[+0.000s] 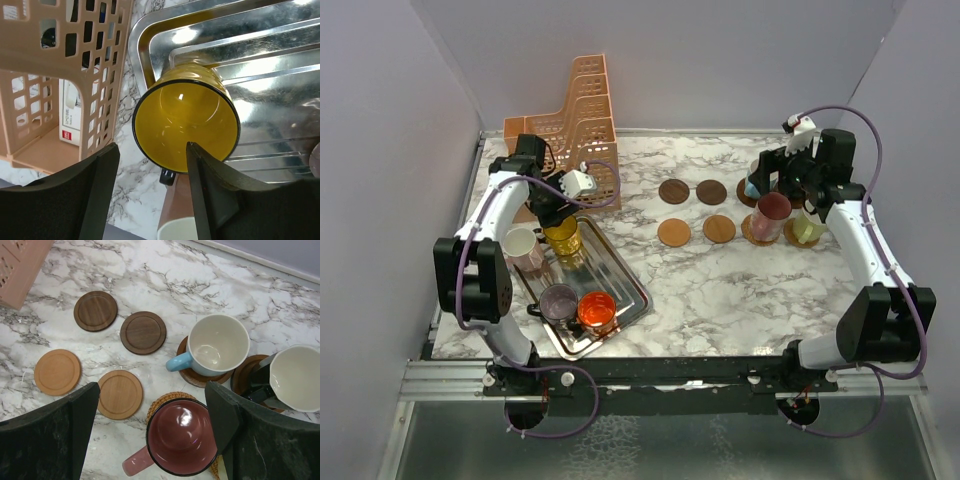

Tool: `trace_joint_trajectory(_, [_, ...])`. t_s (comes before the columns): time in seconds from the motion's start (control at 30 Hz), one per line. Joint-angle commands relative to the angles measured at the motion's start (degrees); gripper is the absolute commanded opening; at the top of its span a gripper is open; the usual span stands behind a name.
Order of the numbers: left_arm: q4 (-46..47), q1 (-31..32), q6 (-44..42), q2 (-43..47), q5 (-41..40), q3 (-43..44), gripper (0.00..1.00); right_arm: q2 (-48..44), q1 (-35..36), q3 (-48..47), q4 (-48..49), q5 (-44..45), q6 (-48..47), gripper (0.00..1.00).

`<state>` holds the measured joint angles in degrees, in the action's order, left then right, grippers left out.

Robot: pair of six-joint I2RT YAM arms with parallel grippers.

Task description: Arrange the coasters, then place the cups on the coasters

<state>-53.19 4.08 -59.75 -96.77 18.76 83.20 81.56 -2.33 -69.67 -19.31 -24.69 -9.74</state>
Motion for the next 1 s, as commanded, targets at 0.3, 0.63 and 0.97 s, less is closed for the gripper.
trace_joint_trajectory(0.3, [2.78,-0.74,-0.19,-6.44,0.01,1.48,0.51,-1.52,-0.13,0.9,1.03,-0.58,-0.37,0.86])
trace_joint_trajectory(0.63, [2.77,-0.65,1.01,-7.86,2.11,0.42,0.33,-1.19,-0.14,1.05,0.94,-0.61,-0.2,0.86])
trace_joint_trajectory(0.97, [2.89,0.59,2.35,-5.87,4.9,-2.19,0.21,-1.14,-0.13,1.22,1.01,-0.62,-0.07,0.85])
